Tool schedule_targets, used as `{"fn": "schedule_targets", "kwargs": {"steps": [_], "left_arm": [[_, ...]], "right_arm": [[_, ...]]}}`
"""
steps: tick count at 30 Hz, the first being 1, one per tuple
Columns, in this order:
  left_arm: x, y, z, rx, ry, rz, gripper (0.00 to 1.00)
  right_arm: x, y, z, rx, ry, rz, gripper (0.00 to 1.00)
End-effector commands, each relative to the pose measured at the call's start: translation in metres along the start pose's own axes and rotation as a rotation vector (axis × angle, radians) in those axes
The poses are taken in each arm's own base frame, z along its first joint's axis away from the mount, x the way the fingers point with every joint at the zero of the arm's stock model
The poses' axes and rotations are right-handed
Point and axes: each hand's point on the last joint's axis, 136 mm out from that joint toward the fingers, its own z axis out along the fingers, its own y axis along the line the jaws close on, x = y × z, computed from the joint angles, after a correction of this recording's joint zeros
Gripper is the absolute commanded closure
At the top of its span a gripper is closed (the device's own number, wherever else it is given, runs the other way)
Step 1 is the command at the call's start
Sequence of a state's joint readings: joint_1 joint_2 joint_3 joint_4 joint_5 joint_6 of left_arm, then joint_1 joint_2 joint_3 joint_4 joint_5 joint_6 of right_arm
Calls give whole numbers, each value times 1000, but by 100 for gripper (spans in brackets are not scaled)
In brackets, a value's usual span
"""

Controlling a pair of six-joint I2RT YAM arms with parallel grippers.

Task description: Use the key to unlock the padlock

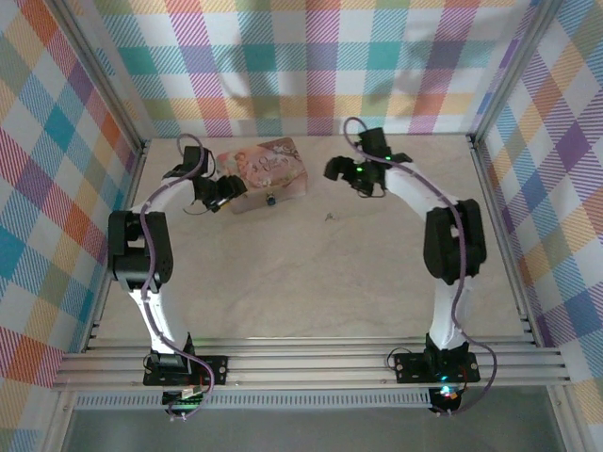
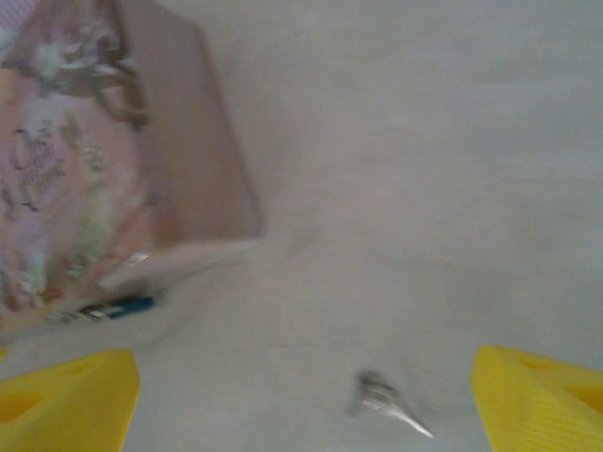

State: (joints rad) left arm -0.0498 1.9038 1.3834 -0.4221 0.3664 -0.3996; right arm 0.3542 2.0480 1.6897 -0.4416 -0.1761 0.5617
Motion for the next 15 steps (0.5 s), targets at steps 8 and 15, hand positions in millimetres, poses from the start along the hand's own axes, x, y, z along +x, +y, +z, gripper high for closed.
{"fn": "schedule_targets", "kwargs": {"steps": [8,15], "left_arm": [[61,36,-42,-97,110,-49,34],[34,38,-54,16,46,-166,30]], "right_arm": [[1,74,56,-162,72,-71,12],[37,91,86,-212,194,-125,15]]}}
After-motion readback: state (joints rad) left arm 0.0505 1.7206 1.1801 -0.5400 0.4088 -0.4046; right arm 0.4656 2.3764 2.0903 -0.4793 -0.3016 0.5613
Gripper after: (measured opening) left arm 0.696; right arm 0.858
